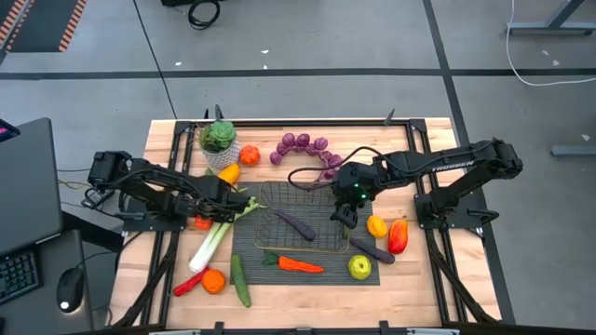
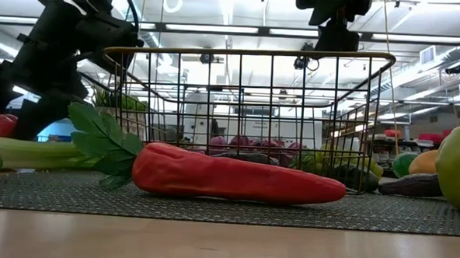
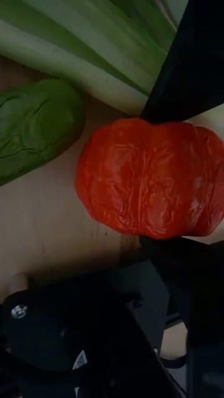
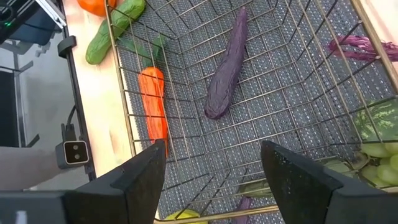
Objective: Build produce basket
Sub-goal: Put the bottom orange pumpkin into the gold wire basket
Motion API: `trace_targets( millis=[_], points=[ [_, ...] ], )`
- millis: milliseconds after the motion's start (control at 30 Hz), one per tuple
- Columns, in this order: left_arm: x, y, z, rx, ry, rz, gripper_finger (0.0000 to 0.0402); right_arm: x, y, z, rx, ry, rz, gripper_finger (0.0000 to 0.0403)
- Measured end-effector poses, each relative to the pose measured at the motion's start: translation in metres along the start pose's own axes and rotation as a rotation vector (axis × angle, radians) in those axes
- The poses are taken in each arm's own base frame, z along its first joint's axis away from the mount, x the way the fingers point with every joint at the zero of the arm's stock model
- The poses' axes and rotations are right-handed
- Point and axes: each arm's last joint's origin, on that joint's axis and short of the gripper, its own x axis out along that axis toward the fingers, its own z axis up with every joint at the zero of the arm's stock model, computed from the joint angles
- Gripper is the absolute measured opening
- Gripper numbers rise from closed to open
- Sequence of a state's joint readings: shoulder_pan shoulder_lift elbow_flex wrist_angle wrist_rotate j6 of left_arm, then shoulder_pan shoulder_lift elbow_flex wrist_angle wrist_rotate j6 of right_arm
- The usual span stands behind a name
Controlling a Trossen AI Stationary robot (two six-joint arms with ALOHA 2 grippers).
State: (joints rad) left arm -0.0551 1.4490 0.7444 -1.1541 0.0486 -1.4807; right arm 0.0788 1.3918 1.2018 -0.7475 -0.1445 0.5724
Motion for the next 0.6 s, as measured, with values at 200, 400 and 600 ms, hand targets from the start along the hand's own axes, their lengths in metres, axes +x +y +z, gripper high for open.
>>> trace_targets(
  millis=[200, 400, 600],
  points=[
    [0.0, 0.0, 0.0, 0.011, 0.01, -0.001, 0.0239, 0.0, -0.002, 0.0, 0.005, 0.0, -0.024, 0.0266],
    [-0.01, -0.006, -0.001, 0.081, 0.028, -0.059, 0.0239, -0.001, -0.007, -0.001, 0.037, 0.034, -0.029, 0.0266],
    [-0.043, -0.018, -0.001, 0.175, -0.009, -0.159, 0.0241, -0.011, -0.015, 0.001, 0.109, 0.038, -0.019, 0.0266]
  ],
)
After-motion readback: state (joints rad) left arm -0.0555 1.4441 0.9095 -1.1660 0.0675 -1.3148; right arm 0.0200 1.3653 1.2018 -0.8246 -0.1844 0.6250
